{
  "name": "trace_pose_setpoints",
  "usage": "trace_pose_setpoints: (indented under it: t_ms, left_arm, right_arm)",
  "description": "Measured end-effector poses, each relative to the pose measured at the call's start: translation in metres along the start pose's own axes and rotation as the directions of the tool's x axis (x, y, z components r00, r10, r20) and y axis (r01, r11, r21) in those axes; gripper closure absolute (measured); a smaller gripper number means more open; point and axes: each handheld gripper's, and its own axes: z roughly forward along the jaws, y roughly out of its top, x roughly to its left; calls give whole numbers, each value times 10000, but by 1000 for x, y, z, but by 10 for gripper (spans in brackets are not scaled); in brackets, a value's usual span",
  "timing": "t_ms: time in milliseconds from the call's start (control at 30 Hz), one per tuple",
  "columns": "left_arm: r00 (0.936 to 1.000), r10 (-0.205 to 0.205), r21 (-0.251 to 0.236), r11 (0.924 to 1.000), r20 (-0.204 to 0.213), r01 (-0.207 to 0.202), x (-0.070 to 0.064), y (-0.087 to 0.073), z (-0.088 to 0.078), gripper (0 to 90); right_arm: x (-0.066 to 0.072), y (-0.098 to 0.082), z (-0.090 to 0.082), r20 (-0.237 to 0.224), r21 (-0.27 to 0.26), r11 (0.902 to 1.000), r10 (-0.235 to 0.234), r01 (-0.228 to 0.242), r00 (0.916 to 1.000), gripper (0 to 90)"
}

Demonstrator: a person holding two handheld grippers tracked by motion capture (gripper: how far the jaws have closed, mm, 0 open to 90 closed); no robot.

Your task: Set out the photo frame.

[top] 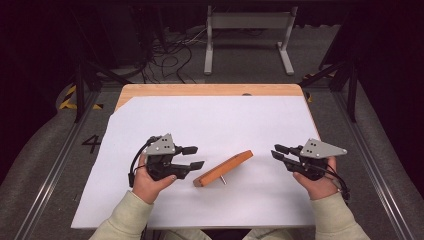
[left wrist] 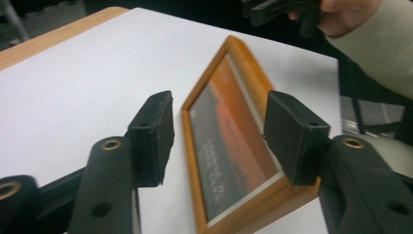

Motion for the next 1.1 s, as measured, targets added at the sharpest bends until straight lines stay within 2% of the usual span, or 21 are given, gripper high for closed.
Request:
trace_pose_setpoints:
  t_ms: [33,100,267,567,733,867,967,1000,1100]
  left_arm:
    - [10000,-12,31,10000,-94,12,1,-2,0,510]
    - [9996,-27,170,9999,-279,32,6,-7,-1,572]
    - [9976,94,352,9994,-685,-70,11,-16,-2,618]
    - [9967,-190,712,9972,-795,247,20,-31,1,633]
    - [9970,-401,933,9946,-660,462,23,-39,8,666]
    - [9963,-435,1600,9856,-747,550,23,-48,21,694]
    - [9966,-522,1979,9781,-643,640,25,-52,25,800]
    - [9966,-522,1979,9781,-643,640,25,-52,25,856]
    - [9966,-608,2134,9743,-564,715,26,-53,26,898]
  right_arm:
    - [0,0,0,-19,45,10000,11,-11,10000,741]
    - [0,0,1,-3,102,9999,-51,51,10000,743]
    - [1,-1,2,-40,214,9998,-29,29,10000,745]
    - [3,-1,4,-244,388,9992,60,-51,9997,753]
    - [5,-1,7,-483,496,9987,151,-127,9987,746]
    - [4,-1,7,-540,501,9986,201,-174,9983,745]
    - [4,-1,6,-553,490,9986,208,-181,9983,745]
    - [4,-1,6,-553,490,9986,208,-181,9983,745]
    - [4,-1,6,-561,489,9986,208,-181,9982,745]
